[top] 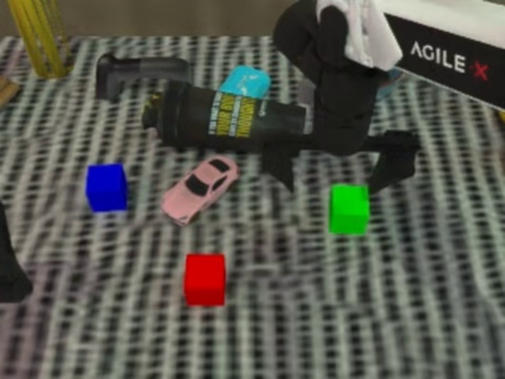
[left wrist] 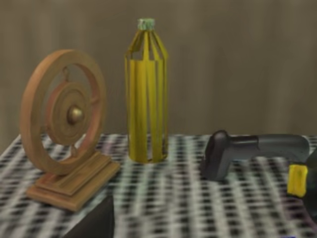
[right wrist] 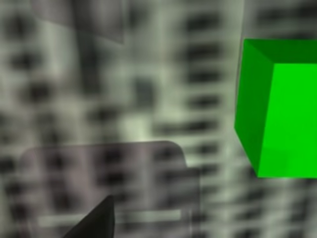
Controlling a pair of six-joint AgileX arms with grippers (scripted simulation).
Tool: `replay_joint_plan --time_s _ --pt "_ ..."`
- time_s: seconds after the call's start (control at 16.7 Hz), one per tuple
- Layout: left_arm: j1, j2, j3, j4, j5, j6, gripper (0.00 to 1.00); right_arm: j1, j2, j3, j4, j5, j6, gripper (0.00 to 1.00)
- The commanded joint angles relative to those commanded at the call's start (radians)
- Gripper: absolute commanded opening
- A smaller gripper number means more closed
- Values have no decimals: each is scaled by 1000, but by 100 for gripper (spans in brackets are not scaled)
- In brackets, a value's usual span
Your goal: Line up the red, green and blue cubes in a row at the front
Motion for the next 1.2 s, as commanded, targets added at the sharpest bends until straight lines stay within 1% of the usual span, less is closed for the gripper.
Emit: replay_joint_plan --time_s 0.12,0.18,0.54,1.02,1.2 --pt "0 0 0 0 0 0 100 -49 -26 -48 24 -3 -46 100" --pt "0 0 0 0 0 0 100 -58 -31 -57 28 -3 -54 100" --pt "0 0 0 0 0 0 100 -55 -23 -65 42 -2 -53 100" --pt "0 0 0 0 0 0 100 -57 59 -235 298 -2 -52 100" --pt "0 0 0 0 0 0 100 -57 69 -253 325 -2 -52 100"
